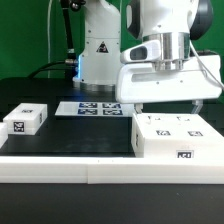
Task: Assemble cabinet
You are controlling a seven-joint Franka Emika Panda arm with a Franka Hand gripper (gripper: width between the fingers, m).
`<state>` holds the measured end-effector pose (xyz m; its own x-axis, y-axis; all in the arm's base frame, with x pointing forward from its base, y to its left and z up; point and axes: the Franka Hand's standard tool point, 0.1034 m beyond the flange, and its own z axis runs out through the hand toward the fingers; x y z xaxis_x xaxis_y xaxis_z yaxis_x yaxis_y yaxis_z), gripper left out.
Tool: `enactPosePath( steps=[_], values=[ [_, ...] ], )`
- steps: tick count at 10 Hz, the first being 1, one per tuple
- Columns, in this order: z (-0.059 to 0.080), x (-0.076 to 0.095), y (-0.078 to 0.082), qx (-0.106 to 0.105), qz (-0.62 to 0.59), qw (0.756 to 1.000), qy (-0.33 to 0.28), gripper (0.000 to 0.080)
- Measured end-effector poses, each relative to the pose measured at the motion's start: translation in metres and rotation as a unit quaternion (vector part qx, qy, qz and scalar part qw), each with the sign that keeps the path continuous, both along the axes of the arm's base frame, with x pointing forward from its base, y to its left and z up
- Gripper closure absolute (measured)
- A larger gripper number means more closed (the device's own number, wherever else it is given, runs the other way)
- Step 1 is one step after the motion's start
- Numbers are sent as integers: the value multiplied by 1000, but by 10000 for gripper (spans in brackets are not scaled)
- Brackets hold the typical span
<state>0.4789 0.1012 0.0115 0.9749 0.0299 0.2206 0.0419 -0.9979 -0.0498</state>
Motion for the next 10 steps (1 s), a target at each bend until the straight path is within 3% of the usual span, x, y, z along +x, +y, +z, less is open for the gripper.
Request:
enactPosePath(
  steps=[2,4,8,10],
  values=[
    [-3,1,-15,-10,20,1000,-1,2],
    [1,5,-20,-11,23,1000,-3,2],
    [-1,4,-20,-11,19,1000,1,2],
    [-2,13,-17,-6,-9,1000,9,2]
  ],
)
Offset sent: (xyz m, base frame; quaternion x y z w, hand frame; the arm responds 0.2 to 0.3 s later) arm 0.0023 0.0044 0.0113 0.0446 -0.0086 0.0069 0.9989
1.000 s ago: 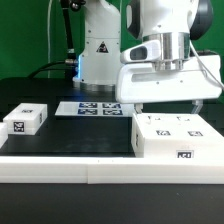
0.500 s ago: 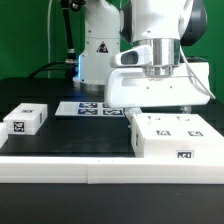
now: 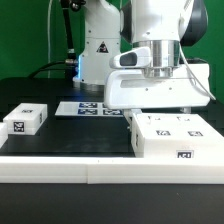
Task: Assemble cabinet
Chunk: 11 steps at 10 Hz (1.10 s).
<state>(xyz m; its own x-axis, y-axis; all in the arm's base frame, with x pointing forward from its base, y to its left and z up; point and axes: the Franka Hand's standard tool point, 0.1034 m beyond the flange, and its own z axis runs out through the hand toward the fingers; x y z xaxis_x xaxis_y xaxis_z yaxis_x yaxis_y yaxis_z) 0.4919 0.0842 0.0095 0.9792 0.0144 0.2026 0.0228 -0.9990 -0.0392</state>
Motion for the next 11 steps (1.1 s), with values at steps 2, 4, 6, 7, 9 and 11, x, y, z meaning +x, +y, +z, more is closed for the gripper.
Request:
enactPosePath(
  steps=[2,4,6,7,9,11],
  values=[
    [-2,9,-5,-2,-4,1000,-5,2],
    [-2,9,6,-1,0,1000,-9,2],
    [-3,7,8,-1,3,1000,-10,2],
    [-3,6,9,-2,5,1000,-11,139],
    [-4,4,6,-5,13,1000,-11,280],
    [-5,2,3,-8,24,1000,-9,606]
  ],
)
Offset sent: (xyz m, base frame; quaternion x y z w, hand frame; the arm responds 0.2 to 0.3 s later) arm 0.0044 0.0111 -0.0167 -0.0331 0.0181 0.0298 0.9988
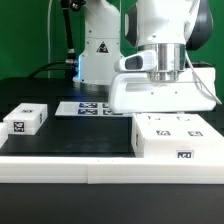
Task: Assemble cabinet
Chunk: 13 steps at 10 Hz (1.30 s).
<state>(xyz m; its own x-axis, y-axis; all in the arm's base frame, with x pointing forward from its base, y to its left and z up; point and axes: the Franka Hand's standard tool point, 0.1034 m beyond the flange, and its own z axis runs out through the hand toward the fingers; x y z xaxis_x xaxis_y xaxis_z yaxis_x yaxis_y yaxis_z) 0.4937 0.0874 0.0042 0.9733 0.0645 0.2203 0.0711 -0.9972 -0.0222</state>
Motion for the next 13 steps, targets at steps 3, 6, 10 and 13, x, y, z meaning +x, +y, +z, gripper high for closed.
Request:
enactPosePath(
  steps=[3,6,10,13],
  values=[
    [-2,-3,-1,-3,11,1000,3,784],
    [-2,-3,-1,-3,12,1000,3,797],
    [30,1,-1,-3,35,999,5,797],
    [67,10,-5,2,49,999,13,797]
  ],
)
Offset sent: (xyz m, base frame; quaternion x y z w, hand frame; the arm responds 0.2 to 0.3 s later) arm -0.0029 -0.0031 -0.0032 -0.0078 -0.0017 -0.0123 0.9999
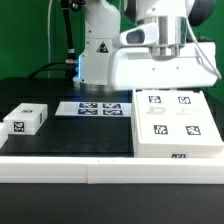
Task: Assemble cabinet
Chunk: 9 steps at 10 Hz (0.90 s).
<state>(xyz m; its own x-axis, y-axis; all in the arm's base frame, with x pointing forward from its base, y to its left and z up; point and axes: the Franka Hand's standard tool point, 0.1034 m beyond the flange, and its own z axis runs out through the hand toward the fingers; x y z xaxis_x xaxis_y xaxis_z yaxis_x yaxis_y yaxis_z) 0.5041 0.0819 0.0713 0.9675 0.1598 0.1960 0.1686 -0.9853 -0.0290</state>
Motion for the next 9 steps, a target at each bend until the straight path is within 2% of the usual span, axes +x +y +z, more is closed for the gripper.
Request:
enactPosePath(
  steps=[4,5,7,9],
  values=[
    [-2,-1,-1,-1,1,1000,2,797],
    [1,2,-4,-1,2,1000,6,797],
    [19,11,-7,2,5,1000,16,797],
    [26,14,-11,4,4,1000,27,797]
  ],
)
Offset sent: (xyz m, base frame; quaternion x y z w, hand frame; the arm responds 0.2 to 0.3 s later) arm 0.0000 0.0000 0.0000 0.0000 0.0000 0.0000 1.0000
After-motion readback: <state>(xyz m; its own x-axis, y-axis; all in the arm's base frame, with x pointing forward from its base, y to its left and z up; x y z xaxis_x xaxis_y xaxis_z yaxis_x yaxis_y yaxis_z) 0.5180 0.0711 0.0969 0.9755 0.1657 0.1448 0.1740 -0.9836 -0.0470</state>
